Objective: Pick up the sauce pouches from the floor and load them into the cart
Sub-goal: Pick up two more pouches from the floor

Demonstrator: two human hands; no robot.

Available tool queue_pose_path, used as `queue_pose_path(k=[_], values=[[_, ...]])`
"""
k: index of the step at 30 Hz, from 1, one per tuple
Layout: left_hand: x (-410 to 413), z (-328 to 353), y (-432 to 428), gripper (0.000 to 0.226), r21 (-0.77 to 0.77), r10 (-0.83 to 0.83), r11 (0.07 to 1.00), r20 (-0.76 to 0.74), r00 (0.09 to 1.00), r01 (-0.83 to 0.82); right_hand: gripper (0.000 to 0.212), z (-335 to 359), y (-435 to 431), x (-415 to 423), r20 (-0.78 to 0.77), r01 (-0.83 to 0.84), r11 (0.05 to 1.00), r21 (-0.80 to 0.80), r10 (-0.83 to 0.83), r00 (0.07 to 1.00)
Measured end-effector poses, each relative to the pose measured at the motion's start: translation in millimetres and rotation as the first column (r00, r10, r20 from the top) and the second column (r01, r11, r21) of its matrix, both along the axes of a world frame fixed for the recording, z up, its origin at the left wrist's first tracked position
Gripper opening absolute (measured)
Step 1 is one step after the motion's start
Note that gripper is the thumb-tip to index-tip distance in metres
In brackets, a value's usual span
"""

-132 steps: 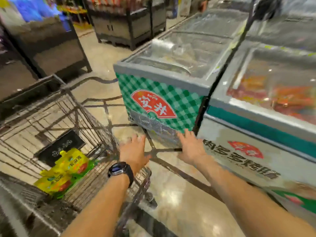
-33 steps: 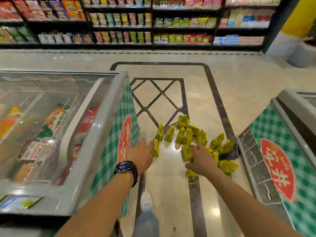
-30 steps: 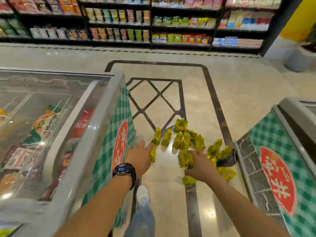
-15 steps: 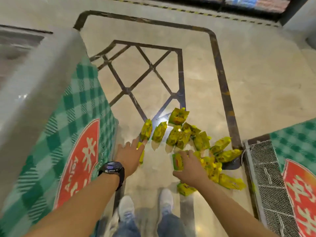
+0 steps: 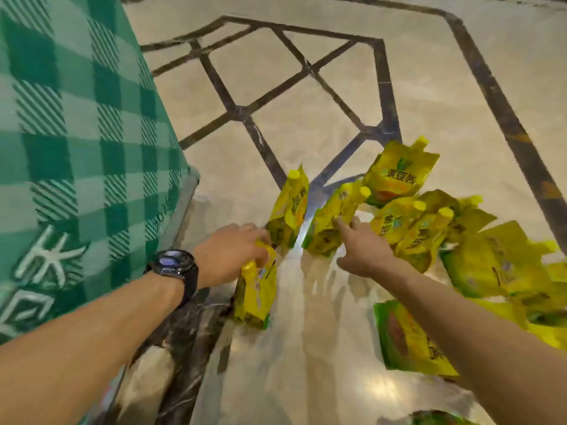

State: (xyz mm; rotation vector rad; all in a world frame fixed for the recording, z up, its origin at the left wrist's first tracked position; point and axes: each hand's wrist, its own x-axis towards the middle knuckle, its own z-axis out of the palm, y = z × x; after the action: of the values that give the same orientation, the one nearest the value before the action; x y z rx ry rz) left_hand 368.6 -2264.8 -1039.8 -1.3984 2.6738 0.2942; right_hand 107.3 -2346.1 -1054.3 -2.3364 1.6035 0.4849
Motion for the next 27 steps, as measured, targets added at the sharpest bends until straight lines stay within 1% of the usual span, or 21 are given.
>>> queue_pose_path(k=[2,5,8,11,13,15,16,17,19,21,23,25,26,27], values=[[4,-10,-9,0.02,-0.047,-0.008,0.999,-0.014,1.0,0.007,0.075,-9,-8,4,-0.005,-0.03,0.999,-0.012,0.03,1.0],[0,-17,-17,0.024,-0.079,-0.047,0.996,-0.021,0.999,0.046,0.063,-6,-16,6,-0.033,-0.089,0.995,-0.042,0.088,0.996],[-4,-7,-17,0.018,-0.076,-0.091,0.993,0.024,0.996,0.092,0.056,3,-18,2,-0.049,-0.093,0.992,-0.085,0.089,0.995],[0,5,-11,0.012,-0.015,-0.09,0.996,0.065,0.994,0.092,0.061,1,-10,-2,-0.012,-0.071,0.991,-0.117,0.07,0.997],[-1,11,-7,0.004,0.008,-0.053,0.999,0.09,0.995,0.053,0.071,-1,-8,-7,0.057,-0.041,0.981,-0.187,0.052,0.997],[0,12,-1,0.025,0.047,0.029,0.998,0.148,0.989,-0.036,0.077,-1,-12,-15,0.186,0.004,0.947,-0.321,0.059,0.981],[3,10,3,0.032,0.08,0.069,0.993,0.157,0.985,-0.082,0.079,0,-16,-19,0.224,0.019,0.915,-0.402,0.078,0.971],[7,8,6,0.034,0.121,0.099,0.986,0.144,0.985,-0.117,0.08,1,-21,-23,0.229,0.024,0.878,-0.477,0.099,0.968],[17,4,16,0.03,0.208,0.148,0.964,0.087,0.985,-0.163,0.077,4,-32,-31,0.187,0.004,0.818,-0.575,0.126,0.974],[24,0,28,0.026,0.263,0.217,0.941,0.01,0.976,-0.212,0.067,9,-41,-33,0.118,-0.047,0.801,-0.596,0.145,0.982],[28,-7,38,0.027,0.255,0.287,0.93,-0.054,0.956,-0.265,0.051,14,-49,-28,0.005,-0.169,0.799,-0.577,0.211,0.977],[31,-16,48,0.029,0.22,0.333,0.927,-0.101,0.938,-0.305,0.027,17,-54,-19,-0.125,-0.316,0.782,-0.538,0.296,0.947],[31,-20,54,0.03,0.212,0.355,0.922,-0.14,0.924,-0.323,0.015,18,-55,-15,-0.157,-0.361,0.773,-0.522,0.329,0.931],[32,-25,58,0.029,0.205,0.382,0.916,-0.182,0.906,-0.345,0.012,18,-56,-11,-0.175,-0.389,0.767,-0.51,0.35,0.92]])
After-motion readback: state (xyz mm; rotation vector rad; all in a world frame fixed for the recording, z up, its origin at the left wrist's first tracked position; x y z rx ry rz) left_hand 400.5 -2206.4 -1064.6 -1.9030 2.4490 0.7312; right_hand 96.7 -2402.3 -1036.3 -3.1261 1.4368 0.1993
